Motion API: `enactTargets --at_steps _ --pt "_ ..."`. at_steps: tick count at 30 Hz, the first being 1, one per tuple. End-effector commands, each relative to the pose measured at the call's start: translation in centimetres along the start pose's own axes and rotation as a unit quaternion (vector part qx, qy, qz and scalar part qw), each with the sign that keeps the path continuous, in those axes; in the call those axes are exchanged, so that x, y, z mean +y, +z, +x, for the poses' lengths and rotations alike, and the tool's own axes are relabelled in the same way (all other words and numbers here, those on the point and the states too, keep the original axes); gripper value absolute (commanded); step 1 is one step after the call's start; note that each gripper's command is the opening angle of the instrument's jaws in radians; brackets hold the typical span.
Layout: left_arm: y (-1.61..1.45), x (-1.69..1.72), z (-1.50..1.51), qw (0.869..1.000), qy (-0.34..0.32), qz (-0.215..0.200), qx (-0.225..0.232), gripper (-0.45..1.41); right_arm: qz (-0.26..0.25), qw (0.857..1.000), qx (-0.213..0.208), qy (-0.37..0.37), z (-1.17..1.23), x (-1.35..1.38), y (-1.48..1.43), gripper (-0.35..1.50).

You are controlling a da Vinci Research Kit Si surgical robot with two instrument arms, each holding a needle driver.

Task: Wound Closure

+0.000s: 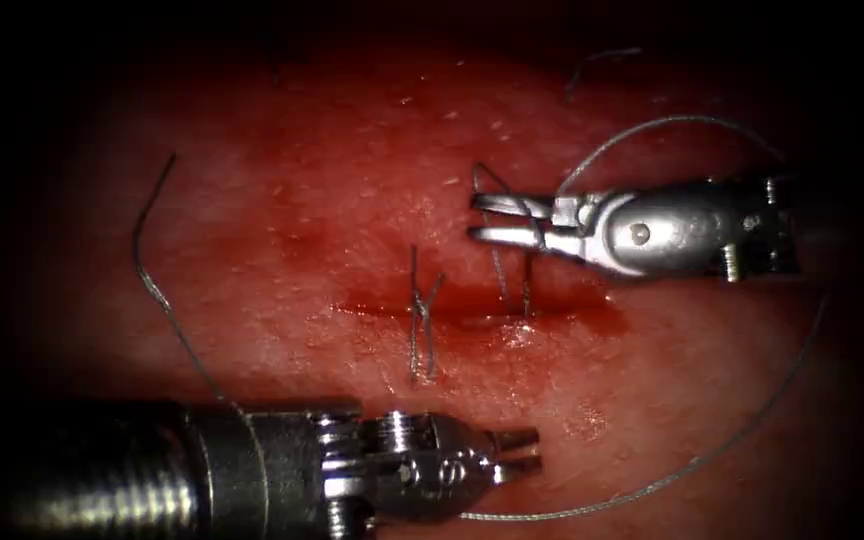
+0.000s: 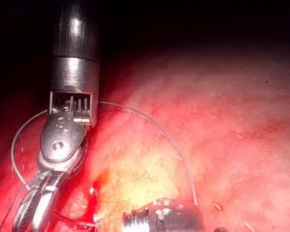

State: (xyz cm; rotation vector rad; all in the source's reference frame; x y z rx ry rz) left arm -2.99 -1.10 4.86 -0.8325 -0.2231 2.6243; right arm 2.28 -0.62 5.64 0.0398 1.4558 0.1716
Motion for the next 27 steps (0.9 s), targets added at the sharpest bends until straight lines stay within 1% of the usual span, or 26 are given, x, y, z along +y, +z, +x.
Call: enactTargets --at_steps 1,11,16,22,27 --pt "0.07 0.01 -0.01 1.000 0.002 0.000 0.000 -0.08 0.000 1.000 0.001 0.023 -0.05 -0.06 0.06 -0.35" --pt "0.17 0.08 -0.16 1.000 0.009 0.000 0.004 -0.08 -0.007 0.996 0.006 0.087 0.01 0.04 0.06 -0.35" --pt "0.17 0.08 -0.22 1.000 0.014 -0.001 0.004 -0.08 -0.009 0.993 0.007 0.118 0.04 0.09 0.08 -0.35" --pt "0.15 0.08 -0.23 1.000 0.015 -0.001 0.005 -0.08 -0.010 0.987 0.007 0.159 0.04 0.07 0.09 -0.35" --pt "0.15 0.07 -0.23 1.000 0.015 -0.002 0.005 -0.08 -0.004 0.983 -0.002 0.181 0.03 0.04 0.09 -0.35"
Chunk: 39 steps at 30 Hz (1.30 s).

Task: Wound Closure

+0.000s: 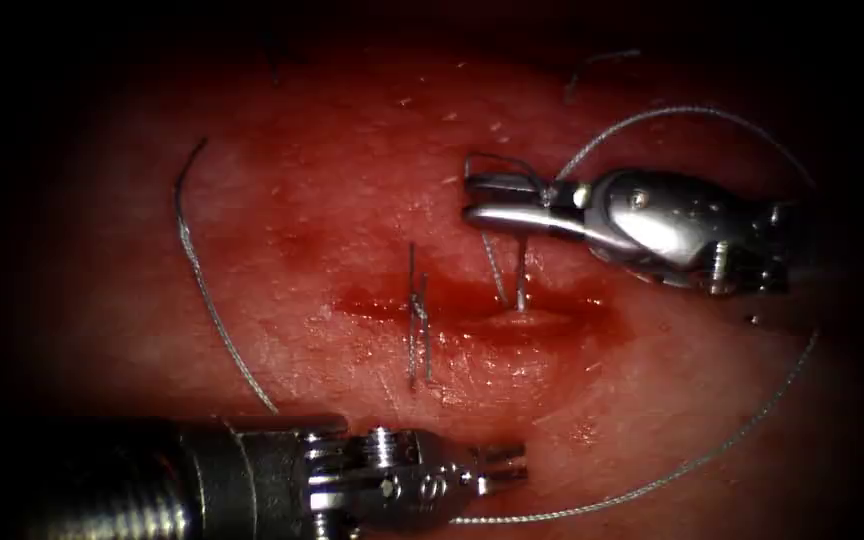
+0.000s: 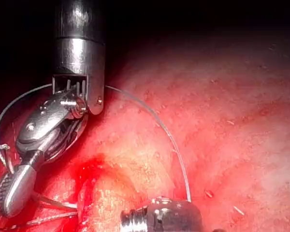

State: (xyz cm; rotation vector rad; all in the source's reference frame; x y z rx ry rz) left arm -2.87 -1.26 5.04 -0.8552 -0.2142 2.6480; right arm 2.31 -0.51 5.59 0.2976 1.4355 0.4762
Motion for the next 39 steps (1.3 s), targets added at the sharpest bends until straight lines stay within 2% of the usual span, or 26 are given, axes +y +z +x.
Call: enactTargets --at_steps 1,11,18,32,39 --pt "0.07 0.00 0.02 1.000 0.000 0.000 0.000 -0.08 0.004 1.000 -0.005 0.009 -0.07 -0.04 0.06 -0.35" --pt "0.09 0.00 0.02 1.000 0.000 0.001 0.000 -0.08 0.001 0.994 -0.010 0.107 -0.06 0.03 0.09 -0.35" --pt "0.09 0.02 0.00 1.000 0.001 0.000 0.001 -0.08 -0.007 0.980 -0.017 0.200 -0.07 0.06 0.12 -0.35" --pt "0.06 0.01 -0.04 1.000 0.000 -0.001 0.002 -0.08 0.033 0.962 -0.090 0.256 -0.24 -0.19 0.11 -0.35" --pt "0.03 -0.01 -0.09 1.000 0.002 -0.003 0.002 -0.08 0.062 0.953 -0.100 0.280 -0.24 -0.29 0.09 -0.35"
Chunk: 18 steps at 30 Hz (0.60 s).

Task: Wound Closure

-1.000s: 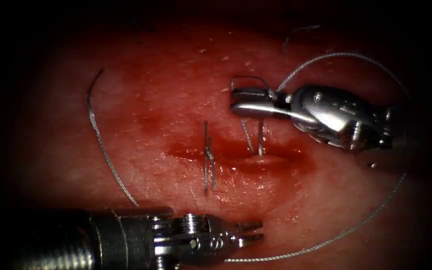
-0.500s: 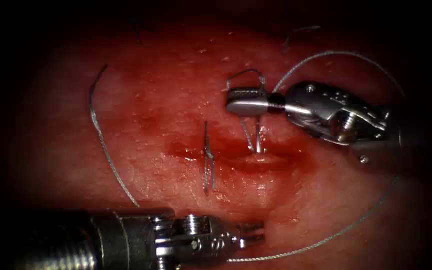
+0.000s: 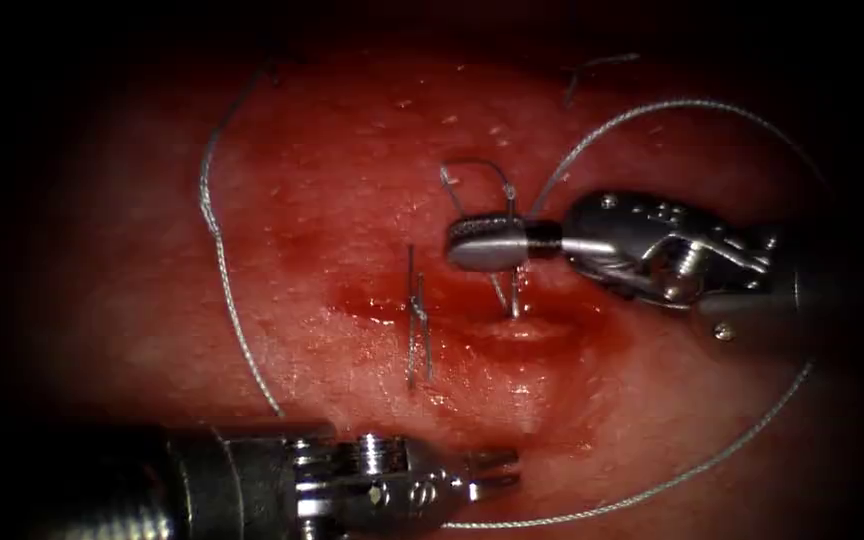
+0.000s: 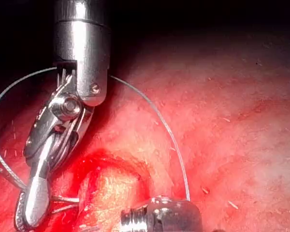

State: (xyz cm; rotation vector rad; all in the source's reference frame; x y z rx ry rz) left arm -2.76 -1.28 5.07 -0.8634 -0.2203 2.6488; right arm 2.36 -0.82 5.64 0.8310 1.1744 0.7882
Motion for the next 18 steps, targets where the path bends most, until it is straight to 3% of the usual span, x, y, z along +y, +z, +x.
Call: enactTargets --at_steps 1,18 --pt "0.07 0.01 0.02 1.000 -0.003 0.000 0.000 -0.08 0.008 1.000 -0.003 0.009 -0.06 -0.02 0.07 -0.35" --pt "0.04 -0.01 0.03 1.000 -0.003 -0.001 0.000 -0.08 0.045 0.997 -0.024 0.057 -0.39 -0.56 0.11 -0.35"
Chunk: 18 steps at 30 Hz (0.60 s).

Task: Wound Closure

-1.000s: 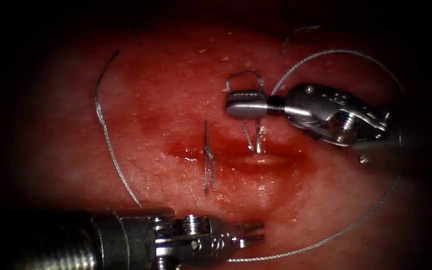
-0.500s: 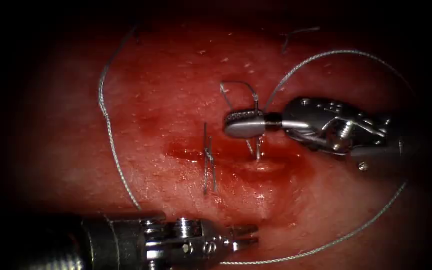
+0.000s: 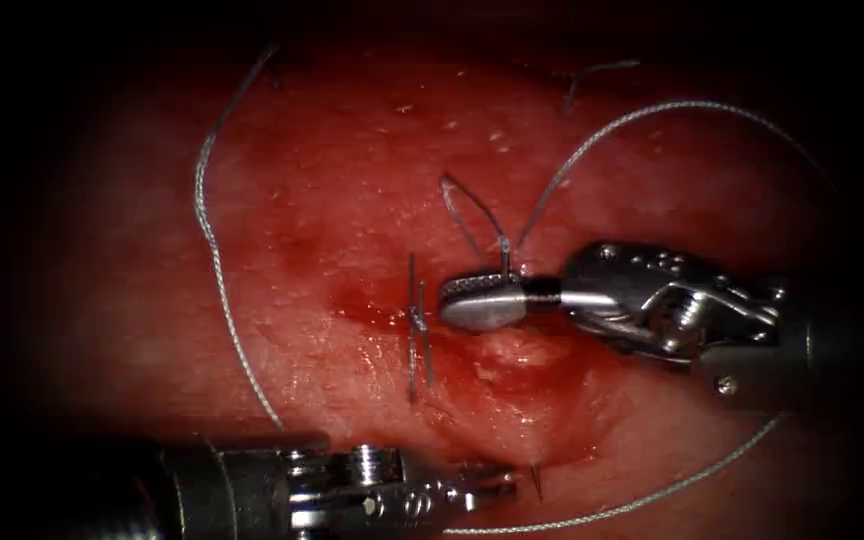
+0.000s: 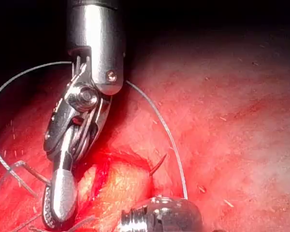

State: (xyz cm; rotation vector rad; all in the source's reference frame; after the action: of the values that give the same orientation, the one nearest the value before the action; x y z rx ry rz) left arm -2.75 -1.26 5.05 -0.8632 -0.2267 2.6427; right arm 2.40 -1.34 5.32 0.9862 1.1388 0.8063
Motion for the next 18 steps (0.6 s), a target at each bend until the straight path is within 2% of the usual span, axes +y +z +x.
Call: enactTargets --at_steps 1,11,12,13,14,15,18 --pt "0.06 0.00 0.02 1.000 0.000 0.000 0.000 -0.08 -0.001 1.000 -0.001 0.002 -0.12 -0.04 0.05 -0.35" --pt "-0.06 0.04 0.12 1.000 0.001 0.008 0.016 -0.06 -0.020 1.000 0.010 0.011 -0.11 0.00 -0.14 -0.35" --pt "-0.09 0.03 0.15 0.999 0.022 0.014 0.026 -0.05 -0.029 0.999 0.025 -0.003 -0.02 0.04 -0.17 0.22" --pt "-0.09 0.03 0.15 0.999 0.022 0.014 0.026 -0.05 -0.029 0.999 0.025 -0.003 -0.02 0.04 -0.17 0.22" --pt "-0.12 0.03 0.17 0.999 0.034 0.020 0.035 -0.05 -0.028 0.999 0.037 -0.025 0.02 0.07 -0.19 0.73" --pt "-0.14 0.03 0.18 0.998 0.044 0.025 0.042 -0.05 -0.024 0.998 0.048 -0.039 0.05 0.10 -0.21 0.98" --pt "-0.22 0.03 0.23 0.994 0.080 0.037 0.060 -0.05 -0.024 0.993 0.082 -0.080 0.16 0.18 -0.28 1.26"
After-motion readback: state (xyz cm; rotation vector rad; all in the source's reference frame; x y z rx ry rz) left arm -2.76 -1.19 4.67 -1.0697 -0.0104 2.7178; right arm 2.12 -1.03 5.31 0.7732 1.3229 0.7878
